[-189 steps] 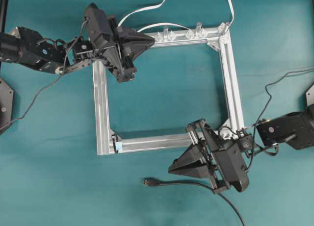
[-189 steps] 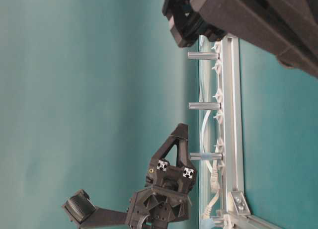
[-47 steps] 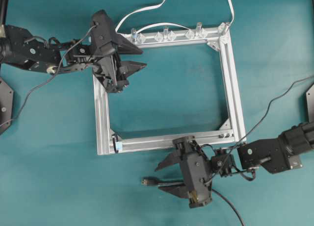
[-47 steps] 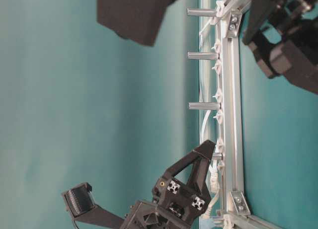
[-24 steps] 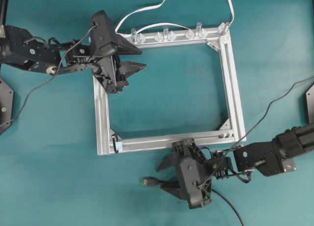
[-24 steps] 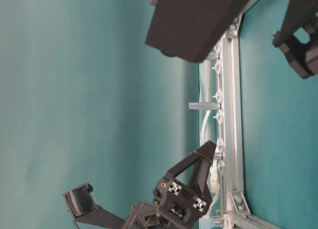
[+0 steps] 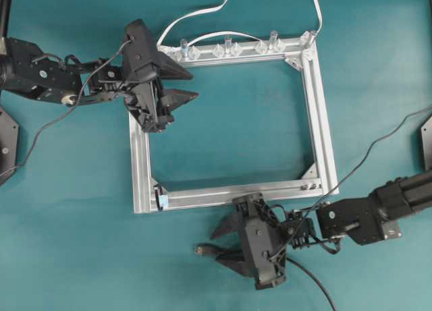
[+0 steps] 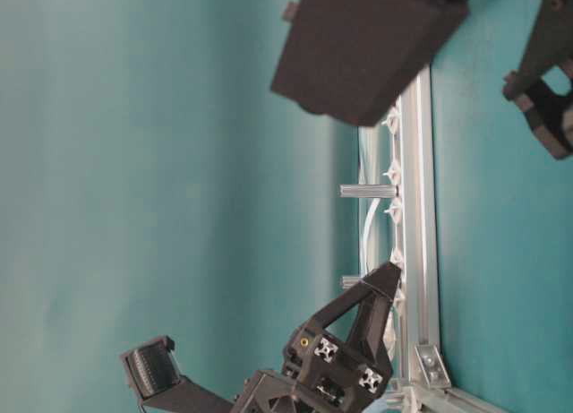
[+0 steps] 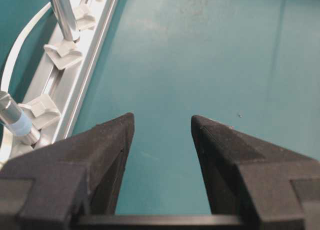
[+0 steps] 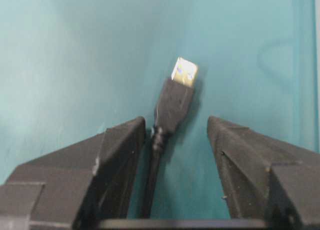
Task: Insert the wire through the string loop located on the left side.
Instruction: 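Close the right gripper on the cable just behind the USB plug, then lift the cable with the right gripper and turn the plug upward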
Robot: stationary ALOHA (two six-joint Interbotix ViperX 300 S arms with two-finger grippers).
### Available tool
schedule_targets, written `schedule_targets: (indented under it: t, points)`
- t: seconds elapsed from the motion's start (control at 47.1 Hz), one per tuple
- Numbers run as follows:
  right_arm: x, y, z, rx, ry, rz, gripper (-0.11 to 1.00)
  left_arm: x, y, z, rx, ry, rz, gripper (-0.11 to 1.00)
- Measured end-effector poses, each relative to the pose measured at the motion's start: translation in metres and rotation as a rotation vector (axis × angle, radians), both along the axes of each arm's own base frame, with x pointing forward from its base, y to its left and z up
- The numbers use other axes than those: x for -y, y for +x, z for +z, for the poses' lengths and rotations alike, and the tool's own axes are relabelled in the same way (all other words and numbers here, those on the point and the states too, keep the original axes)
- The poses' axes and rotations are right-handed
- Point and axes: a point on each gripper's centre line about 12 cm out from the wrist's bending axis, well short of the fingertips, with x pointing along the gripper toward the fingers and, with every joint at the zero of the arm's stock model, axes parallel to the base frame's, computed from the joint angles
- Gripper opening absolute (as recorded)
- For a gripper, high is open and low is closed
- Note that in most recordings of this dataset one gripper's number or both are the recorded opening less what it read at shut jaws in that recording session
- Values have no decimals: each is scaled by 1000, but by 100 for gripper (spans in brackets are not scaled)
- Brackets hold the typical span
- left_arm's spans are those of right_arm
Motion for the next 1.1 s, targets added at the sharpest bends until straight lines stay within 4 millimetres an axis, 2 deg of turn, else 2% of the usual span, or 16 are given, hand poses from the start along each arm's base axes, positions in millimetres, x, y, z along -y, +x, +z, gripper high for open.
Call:
schedule_targets:
  t: [0.212, 0.488, 0.701, 0.786, 0.913, 1.104]
  points:
    - [-2, -1, -2, -21, -3, 7, 62, 0, 0, 0, 0, 0, 0, 53]
    - [-13, -9, -5, -59, -10, 38, 50, 1, -3, 3, 6, 2, -1, 53]
    - [-16, -14, -4, -73, -14, 52, 48, 3, -9, 3, 3, 2, -3, 53]
    - [-16, -15, -4, -88, -11, 51, 39, 3, -11, 4, 3, 2, -1, 53]
    - [-18, -19, -3, -131, 15, 40, 13, 3, -11, 7, 12, 4, -3, 53]
    - [-19, -22, -3, -182, 41, 25, 10, 3, -11, 7, 14, 3, -2, 53]
